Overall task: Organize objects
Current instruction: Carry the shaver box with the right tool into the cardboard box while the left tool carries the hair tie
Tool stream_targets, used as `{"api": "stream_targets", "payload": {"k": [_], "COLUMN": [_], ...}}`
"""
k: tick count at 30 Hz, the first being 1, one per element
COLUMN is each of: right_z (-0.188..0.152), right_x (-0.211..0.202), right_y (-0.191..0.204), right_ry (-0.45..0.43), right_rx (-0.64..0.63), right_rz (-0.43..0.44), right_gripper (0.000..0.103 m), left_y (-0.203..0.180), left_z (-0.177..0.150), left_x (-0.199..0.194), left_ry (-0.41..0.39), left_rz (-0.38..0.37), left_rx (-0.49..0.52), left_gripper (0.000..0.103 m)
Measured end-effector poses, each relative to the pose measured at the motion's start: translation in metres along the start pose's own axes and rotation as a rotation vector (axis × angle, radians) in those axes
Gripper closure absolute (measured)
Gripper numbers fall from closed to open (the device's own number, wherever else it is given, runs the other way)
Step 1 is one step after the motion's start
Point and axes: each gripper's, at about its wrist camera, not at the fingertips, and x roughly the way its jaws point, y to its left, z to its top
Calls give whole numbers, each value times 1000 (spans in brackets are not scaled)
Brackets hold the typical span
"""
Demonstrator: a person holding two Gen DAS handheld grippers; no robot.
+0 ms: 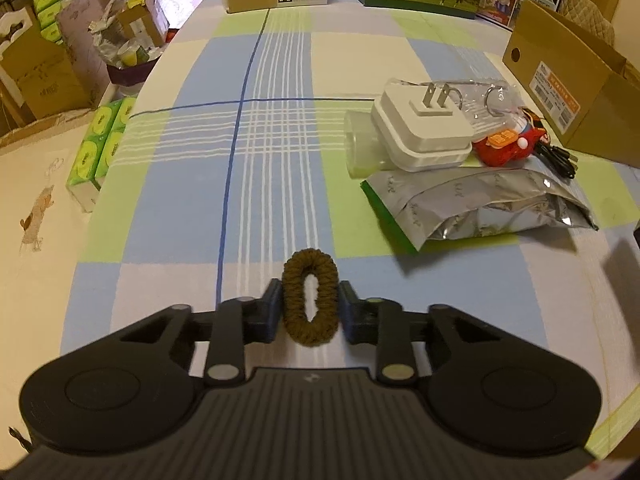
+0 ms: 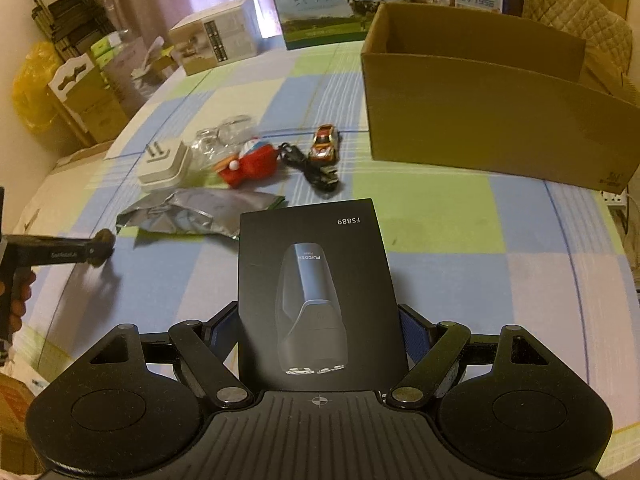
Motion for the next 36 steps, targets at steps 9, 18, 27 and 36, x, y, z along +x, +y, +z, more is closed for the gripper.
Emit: {"api": "stream_targets", "payload": {"k": [9, 18, 27, 36], "right_z": [24, 64, 88, 116], "right_x": [1, -8, -44, -80], "right_y": [-2, -24, -109, -184], "right_ry": [-29, -94, -155, -255], "right_rx": [-68, -137, -59, 16], "right_rz": [76, 169, 127, 66], "right_gripper": [26, 26, 26, 26], "left_y": [-12, -70, -173, -274], "left_z": [-11, 18, 75, 131], "left_x": [-44, -96, -96, -86], "left_ry": [-46, -164, -237, -301], "left_rz": [3, -19, -126, -233], "left_rx": [-94, -127, -14, 122], "left_gripper": [85, 85, 85, 85]}}
